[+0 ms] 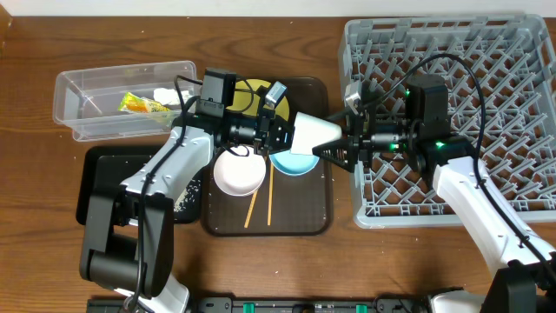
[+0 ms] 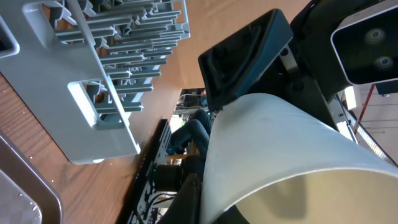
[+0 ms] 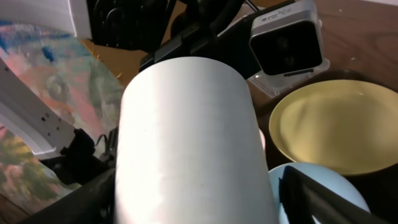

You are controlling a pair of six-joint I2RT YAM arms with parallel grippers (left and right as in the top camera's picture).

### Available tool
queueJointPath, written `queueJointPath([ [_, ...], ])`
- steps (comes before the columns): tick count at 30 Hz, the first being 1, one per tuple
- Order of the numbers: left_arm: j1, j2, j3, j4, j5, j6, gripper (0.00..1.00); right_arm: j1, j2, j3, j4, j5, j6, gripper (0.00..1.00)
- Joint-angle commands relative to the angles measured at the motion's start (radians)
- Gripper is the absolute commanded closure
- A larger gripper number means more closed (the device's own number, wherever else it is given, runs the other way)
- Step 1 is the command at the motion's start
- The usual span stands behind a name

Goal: Sort waste into correct bins and load items into the dishwasher rack
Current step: 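Lift the white cup and hand it to the right gripper, then place the white cup upright in the dish rack with right gripper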

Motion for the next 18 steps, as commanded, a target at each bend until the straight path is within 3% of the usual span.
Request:
queueJointPath([
  [1, 0.001, -0.007, 0.013, 0.005, 0.027, -0.002, 0.94, 0.006, 0.005, 0.016, 0.0, -0.024, 0.005, 0.26],
  [7, 0.001, -0.007, 0.013, 0.004, 0.027, -0.002, 0.94, 0.006, 0.005, 0.016, -0.001, -0.024, 0.005, 0.28],
  [18, 0.009, -0.007, 0.013, 0.004, -0.06, 0.022, 0.85, 0.003, 0.005, 0.016, -0.017, -0.012, 0.006, 0.47],
])
